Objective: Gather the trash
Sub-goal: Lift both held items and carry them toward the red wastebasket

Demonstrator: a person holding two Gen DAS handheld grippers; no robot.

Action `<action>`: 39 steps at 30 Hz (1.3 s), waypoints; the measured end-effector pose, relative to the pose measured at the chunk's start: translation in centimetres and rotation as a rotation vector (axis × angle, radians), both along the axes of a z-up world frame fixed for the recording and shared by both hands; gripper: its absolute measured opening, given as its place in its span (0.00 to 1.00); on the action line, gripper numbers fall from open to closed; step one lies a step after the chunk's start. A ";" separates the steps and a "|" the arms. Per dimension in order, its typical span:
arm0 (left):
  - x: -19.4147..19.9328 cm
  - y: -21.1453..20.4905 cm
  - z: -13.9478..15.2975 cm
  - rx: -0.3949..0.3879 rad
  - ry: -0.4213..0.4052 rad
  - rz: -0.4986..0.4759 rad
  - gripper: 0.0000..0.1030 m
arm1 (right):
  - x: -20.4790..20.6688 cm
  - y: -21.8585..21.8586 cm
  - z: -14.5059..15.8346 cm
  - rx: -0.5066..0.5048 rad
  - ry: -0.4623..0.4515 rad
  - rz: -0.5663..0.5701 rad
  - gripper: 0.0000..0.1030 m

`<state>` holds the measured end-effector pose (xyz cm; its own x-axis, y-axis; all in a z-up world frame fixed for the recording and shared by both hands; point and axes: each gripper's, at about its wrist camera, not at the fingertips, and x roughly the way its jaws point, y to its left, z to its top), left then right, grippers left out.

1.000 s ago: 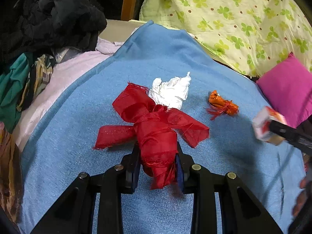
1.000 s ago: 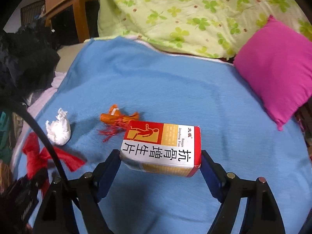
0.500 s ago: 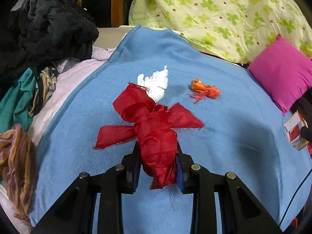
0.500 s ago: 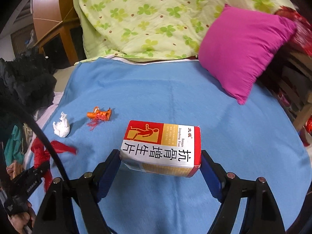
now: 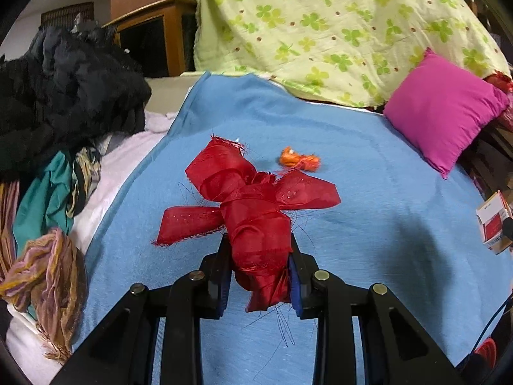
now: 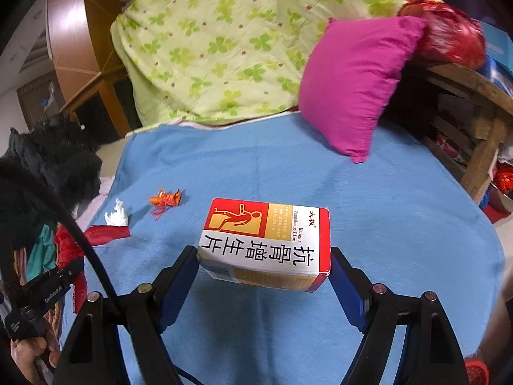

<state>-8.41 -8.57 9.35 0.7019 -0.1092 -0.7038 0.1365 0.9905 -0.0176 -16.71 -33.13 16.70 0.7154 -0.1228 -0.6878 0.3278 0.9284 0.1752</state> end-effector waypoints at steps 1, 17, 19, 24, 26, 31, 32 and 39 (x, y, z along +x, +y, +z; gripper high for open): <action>-0.2 -0.3 0.2 0.001 -0.003 -0.005 0.31 | -0.7 -0.3 0.3 0.001 -0.007 -0.008 0.80; -2.7 -6.1 4.3 -0.011 -0.071 -0.137 0.30 | -11.8 -7.6 2.4 -0.028 -0.049 -0.208 0.80; -2.9 -7.0 4.5 -0.009 -0.082 -0.149 0.30 | -13.5 -8.5 2.5 -0.037 -0.051 -0.240 0.80; -3.5 -9.4 4.7 -0.014 -0.083 -0.198 0.30 | -17.4 -10.8 2.2 -0.037 -0.037 -0.321 0.80; -3.8 -10.5 4.8 -0.015 -0.083 -0.221 0.30 | -18.9 -11.3 1.8 -0.042 -0.024 -0.347 0.80; -4.8 -13.3 5.0 -0.017 -0.082 -0.281 0.30 | -22.6 -12.9 1.0 -0.047 0.004 -0.421 0.80; -5.0 -13.8 5.1 -0.018 -0.083 -0.292 0.30 | -23.4 -13.2 0.9 -0.046 0.007 -0.436 0.80; -7.5 -17.4 5.6 -0.038 -0.083 -0.387 0.30 | -28.7 -14.3 0.4 -0.063 0.037 -0.531 0.80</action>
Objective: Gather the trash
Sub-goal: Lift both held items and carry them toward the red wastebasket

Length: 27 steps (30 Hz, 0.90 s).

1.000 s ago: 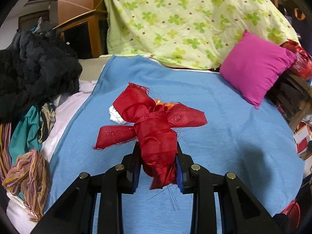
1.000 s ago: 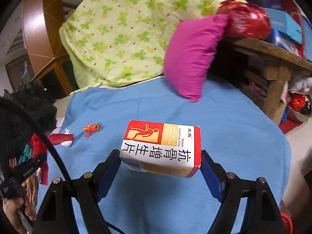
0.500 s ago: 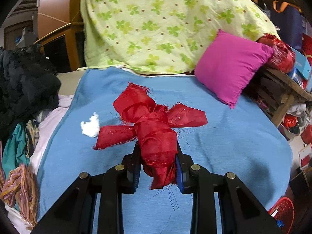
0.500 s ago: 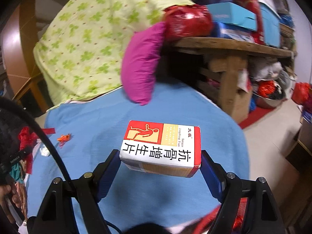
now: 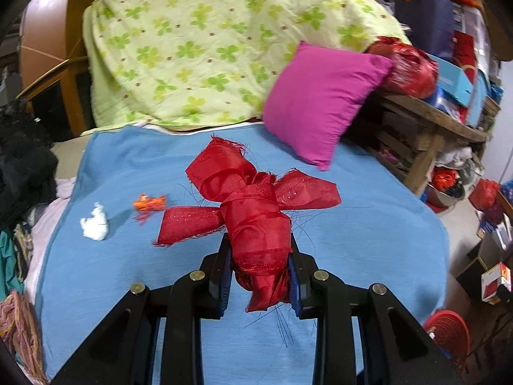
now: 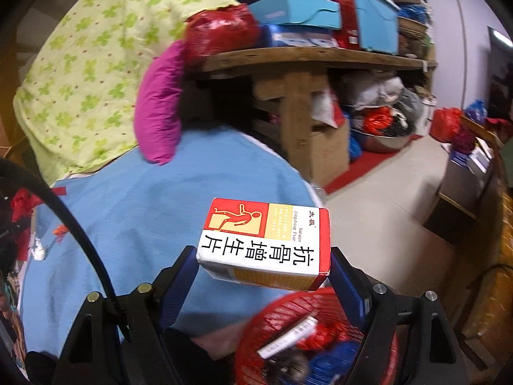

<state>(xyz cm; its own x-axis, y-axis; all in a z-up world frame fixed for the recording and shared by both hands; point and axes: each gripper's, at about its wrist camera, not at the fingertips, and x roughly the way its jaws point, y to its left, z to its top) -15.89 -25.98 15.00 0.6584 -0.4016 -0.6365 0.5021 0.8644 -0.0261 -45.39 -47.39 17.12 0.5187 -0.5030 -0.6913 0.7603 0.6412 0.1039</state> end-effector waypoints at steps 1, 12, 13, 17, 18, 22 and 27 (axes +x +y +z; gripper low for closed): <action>-0.7 -0.8 0.0 -0.005 0.004 -0.026 0.30 | -0.8 -0.1 -0.1 -0.002 0.007 -0.013 0.80; -7.7 -8.5 -2.0 0.002 0.081 -0.285 0.30 | -5.4 -0.7 -3.5 0.033 0.092 -0.085 0.80; -8.6 -9.3 -2.2 0.011 0.077 -0.312 0.30 | -5.6 -0.8 -3.9 0.042 0.097 -0.087 0.80; -10.0 -10.5 -2.7 0.013 0.093 -0.352 0.30 | -6.1 -0.5 -6.1 0.092 0.128 -0.081 0.80; -10.2 -10.5 -2.8 0.015 0.095 -0.358 0.30 | -6.1 -0.2 -6.6 0.102 0.136 -0.076 0.80; -10.3 -10.1 -3.2 0.017 0.103 -0.358 0.30 | -5.4 1.0 -8.8 0.142 0.164 -0.057 0.80; -9.3 -8.3 -3.4 0.004 0.104 -0.311 0.30 | -4.7 1.8 -10.0 0.157 0.176 -0.051 0.80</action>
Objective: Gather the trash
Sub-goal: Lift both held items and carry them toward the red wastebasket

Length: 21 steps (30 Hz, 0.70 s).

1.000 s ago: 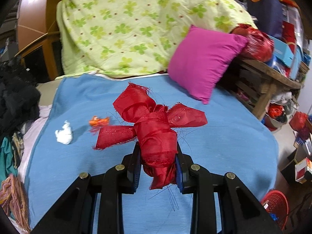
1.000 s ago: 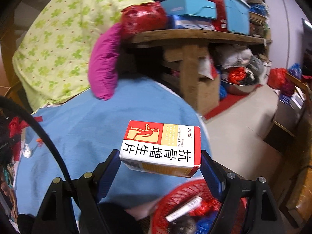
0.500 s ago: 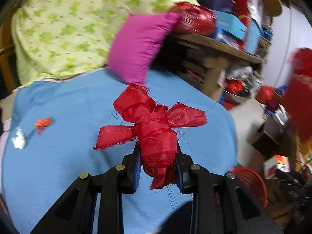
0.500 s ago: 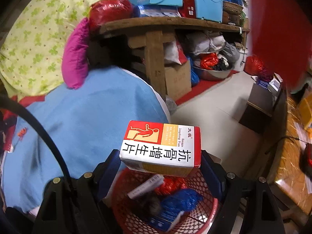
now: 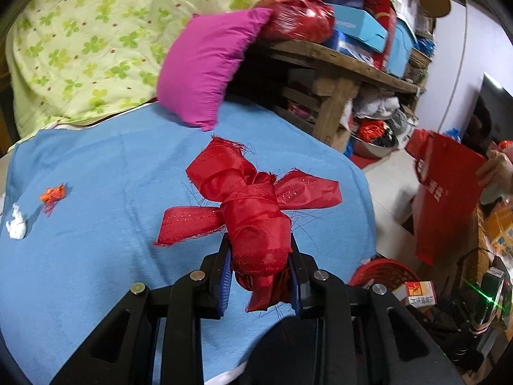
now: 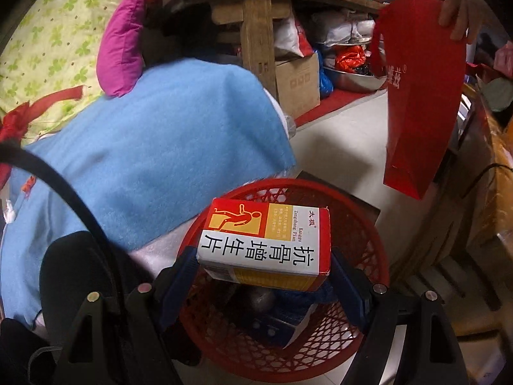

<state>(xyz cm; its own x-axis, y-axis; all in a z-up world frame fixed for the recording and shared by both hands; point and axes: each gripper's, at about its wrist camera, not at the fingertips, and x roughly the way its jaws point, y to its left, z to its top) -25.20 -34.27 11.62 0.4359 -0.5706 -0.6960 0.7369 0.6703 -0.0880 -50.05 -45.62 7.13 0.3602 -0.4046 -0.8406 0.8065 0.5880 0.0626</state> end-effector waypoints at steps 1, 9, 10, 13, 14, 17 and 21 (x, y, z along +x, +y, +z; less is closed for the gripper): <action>0.4 0.6 0.0 -0.005 0.004 0.015 0.30 | 0.2 0.1 0.0 -0.003 0.003 0.003 0.80; 4.1 5.2 0.3 -0.042 0.011 0.141 0.30 | 1.9 1.2 -0.4 -0.007 0.023 0.033 0.80; 4.7 6.0 0.5 -0.052 0.014 0.160 0.30 | 2.1 1.3 -0.3 -0.012 0.023 0.038 0.80; 6.4 9.7 0.9 -0.068 0.000 0.252 0.30 | 2.8 1.9 0.6 -0.039 0.012 0.056 0.80; 6.9 10.9 1.0 -0.072 0.001 0.281 0.30 | 3.0 2.1 1.0 -0.049 0.008 0.063 0.80; 8.9 15.3 1.1 -0.070 -0.009 0.399 0.30 | 4.5 3.1 2.5 -0.083 -0.011 0.099 0.80; 10.5 19.2 0.5 -0.036 -0.003 0.484 0.30 | 6.1 3.1 2.5 -0.095 -0.004 0.109 0.80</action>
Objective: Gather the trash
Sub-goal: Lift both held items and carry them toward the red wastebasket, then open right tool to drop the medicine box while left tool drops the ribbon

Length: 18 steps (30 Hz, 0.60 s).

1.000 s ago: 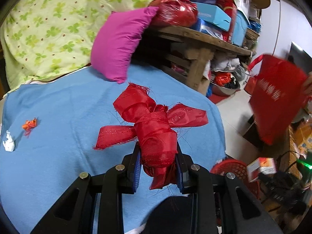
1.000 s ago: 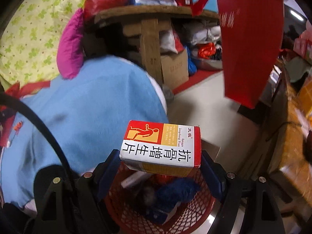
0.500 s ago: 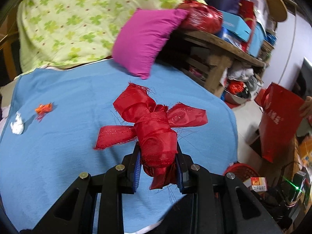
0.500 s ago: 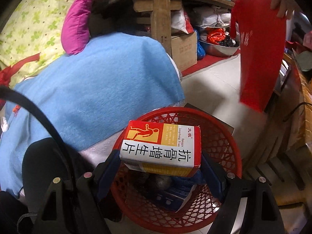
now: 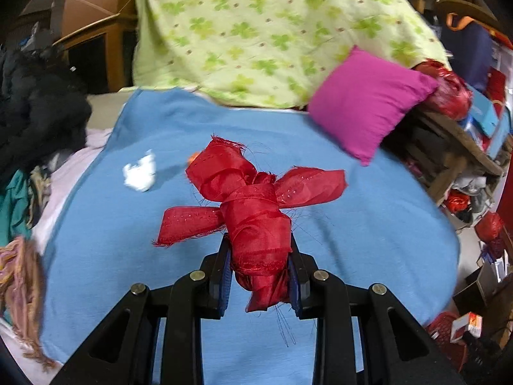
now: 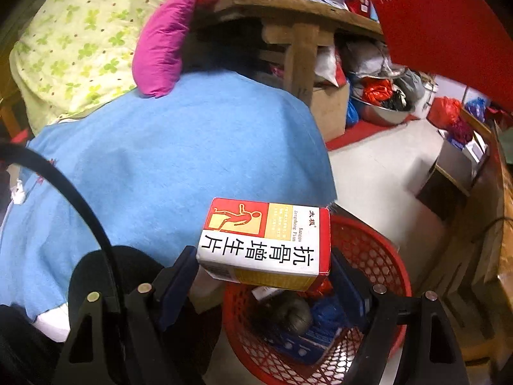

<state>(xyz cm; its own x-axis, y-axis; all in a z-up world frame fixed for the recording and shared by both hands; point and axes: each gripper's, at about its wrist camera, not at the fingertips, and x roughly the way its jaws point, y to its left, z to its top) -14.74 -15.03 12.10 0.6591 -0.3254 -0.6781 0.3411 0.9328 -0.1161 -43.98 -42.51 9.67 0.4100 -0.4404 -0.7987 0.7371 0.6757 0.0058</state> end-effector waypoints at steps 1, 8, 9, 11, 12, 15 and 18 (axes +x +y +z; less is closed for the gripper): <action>0.0 0.3 -0.2 0.008 0.004 0.001 0.30 | 0.0 -0.3 -0.4 0.007 0.010 -0.012 0.80; -3.1 -6.1 -2.7 0.014 0.105 -0.238 0.30 | -3.0 -3.6 -5.9 0.181 0.125 -0.167 0.81; -3.8 -7.2 -3.0 0.023 0.114 -0.275 0.30 | -3.6 -3.7 -6.3 0.199 0.120 -0.191 0.82; -5.3 -9.8 -3.6 0.036 0.141 -0.371 0.30 | -4.2 -3.5 -6.7 0.202 0.123 -0.226 0.89; -5.8 -10.8 -3.8 0.039 0.153 -0.406 0.30 | -4.4 -3.4 -6.8 0.200 0.120 -0.238 0.90; -8.2 -14.0 -3.8 0.085 0.149 -0.531 0.30 | -4.8 -3.2 -6.8 0.196 0.109 -0.256 0.92; -10.4 -16.1 -3.7 0.109 0.142 -0.626 0.30 | -6.1 -3.2 -6.1 0.166 0.074 -0.298 0.92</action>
